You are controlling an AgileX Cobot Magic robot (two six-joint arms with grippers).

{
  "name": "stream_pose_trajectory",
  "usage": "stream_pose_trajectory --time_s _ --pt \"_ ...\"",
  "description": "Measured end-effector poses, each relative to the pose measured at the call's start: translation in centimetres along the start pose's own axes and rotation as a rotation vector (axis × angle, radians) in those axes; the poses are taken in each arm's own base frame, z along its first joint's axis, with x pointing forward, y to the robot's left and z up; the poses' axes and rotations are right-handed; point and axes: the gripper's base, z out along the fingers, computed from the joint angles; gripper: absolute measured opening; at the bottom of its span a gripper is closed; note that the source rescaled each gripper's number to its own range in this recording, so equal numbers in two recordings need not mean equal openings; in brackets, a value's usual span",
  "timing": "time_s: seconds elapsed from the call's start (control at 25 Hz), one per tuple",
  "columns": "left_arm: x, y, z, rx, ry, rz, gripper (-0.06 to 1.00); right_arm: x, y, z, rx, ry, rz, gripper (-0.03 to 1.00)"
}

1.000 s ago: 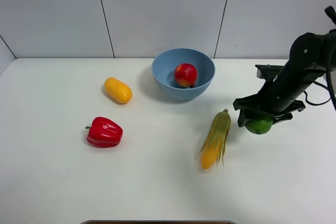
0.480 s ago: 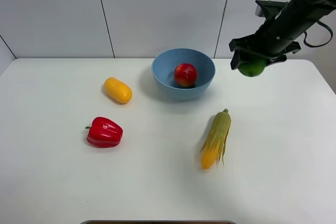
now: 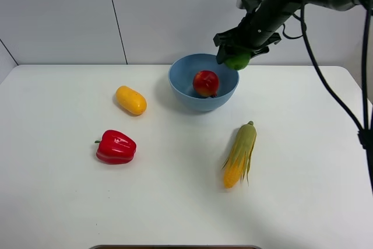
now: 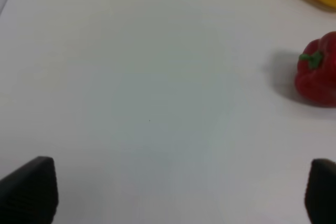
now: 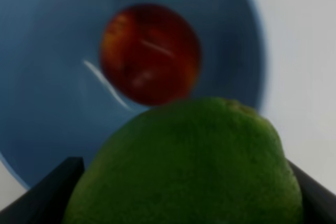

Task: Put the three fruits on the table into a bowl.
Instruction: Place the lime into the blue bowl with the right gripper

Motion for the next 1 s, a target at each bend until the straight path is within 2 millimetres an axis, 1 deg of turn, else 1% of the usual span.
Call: stream_pose_trajectory --time_s 0.08,0.2,0.36,0.48,0.64,0.68,0.72,0.76,0.88,0.96,1.0 --pt "0.0 0.0 0.0 0.000 0.000 0.000 0.83 -0.4 0.6 1.6 -0.024 0.004 -0.010 0.00" --pt "0.0 0.0 0.0 0.000 0.000 0.000 0.83 -0.8 1.4 3.6 -0.041 0.008 -0.028 0.00" --pt "0.0 0.0 0.0 0.000 0.000 0.000 0.82 -0.8 2.4 5.6 -0.053 0.016 -0.044 0.00" --pt "0.0 0.0 0.0 0.000 0.000 0.000 0.82 -0.6 2.7 6.2 -0.055 0.026 -0.049 0.00" --pt "0.0 0.0 0.0 0.000 0.000 0.000 0.82 -0.8 2.7 6.2 -0.054 0.007 -0.050 0.00" --pt "0.0 0.0 0.0 0.000 0.000 0.000 0.82 -0.8 2.7 6.2 -0.054 0.007 -0.050 0.02" --pt "0.0 0.0 0.0 0.000 0.000 0.000 0.82 -0.8 2.7 6.2 -0.054 0.007 -0.050 0.10" --pt "0.0 0.0 0.0 0.000 0.000 0.000 0.82 -0.8 2.7 6.2 -0.054 0.007 -0.050 0.19" --pt "0.0 0.0 0.0 0.000 0.000 0.000 0.83 -0.8 2.8 6.2 -0.060 0.010 -0.048 0.59" --pt "0.0 0.0 0.0 0.000 0.000 0.000 0.83 -0.8 2.9 6.2 -0.078 0.012 -0.043 0.75" --pt "0.0 0.0 0.0 0.000 0.000 0.000 0.83 -0.8 3.0 6.1 -0.089 0.014 -0.040 0.81"
